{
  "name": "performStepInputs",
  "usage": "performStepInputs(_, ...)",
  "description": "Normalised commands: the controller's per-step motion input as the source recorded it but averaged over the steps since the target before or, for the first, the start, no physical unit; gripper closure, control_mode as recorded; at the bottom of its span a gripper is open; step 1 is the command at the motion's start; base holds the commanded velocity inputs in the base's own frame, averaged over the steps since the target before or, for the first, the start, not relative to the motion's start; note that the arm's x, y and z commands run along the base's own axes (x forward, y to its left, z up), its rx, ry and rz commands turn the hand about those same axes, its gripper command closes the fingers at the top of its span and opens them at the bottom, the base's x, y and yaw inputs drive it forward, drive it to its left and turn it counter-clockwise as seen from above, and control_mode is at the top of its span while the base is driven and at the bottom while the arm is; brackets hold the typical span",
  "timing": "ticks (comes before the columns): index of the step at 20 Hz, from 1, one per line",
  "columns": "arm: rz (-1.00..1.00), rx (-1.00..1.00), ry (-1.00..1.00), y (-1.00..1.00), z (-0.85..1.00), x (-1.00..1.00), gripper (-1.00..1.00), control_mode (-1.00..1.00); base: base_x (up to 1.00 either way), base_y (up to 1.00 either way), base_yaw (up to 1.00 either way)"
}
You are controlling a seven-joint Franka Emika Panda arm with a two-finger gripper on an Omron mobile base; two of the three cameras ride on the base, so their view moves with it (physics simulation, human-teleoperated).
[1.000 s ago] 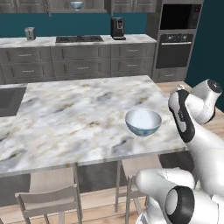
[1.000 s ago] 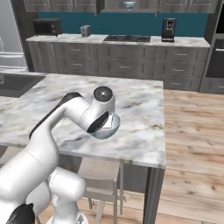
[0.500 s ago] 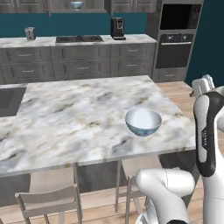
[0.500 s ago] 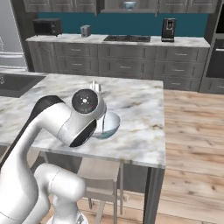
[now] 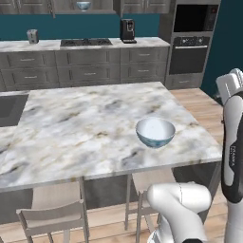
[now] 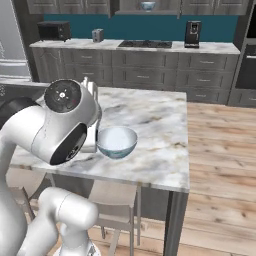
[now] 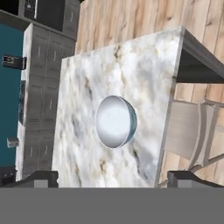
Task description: Pick up the bowls from the cabinet and place each bowl in front of a stool on the dining counter.
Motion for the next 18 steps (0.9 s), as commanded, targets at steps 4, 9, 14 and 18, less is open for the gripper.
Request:
performStepInputs(4, 0.00, 0.03, 0.00, 0.03, 0.18, -0.32, -1.00, -1.00, 0.00, 0.00, 0.00)
performStepInputs(9, 0.00, 0.02, 0.00, 0.00, 0.00, -0.06, -1.00, 1.00, -0.03, -0.01, 0.00)
performStepInputs(14, 0.00, 0.00, 0.00, 0.00, 0.00, 0.00, -1.00, 1.00, -0.86, -0.83, 0.00)
performStepInputs(18, 0.00, 0.00, 0.00, 0.00, 0.00, 0.00, -1.00, 1.00, -0.93, -1.00, 0.00)
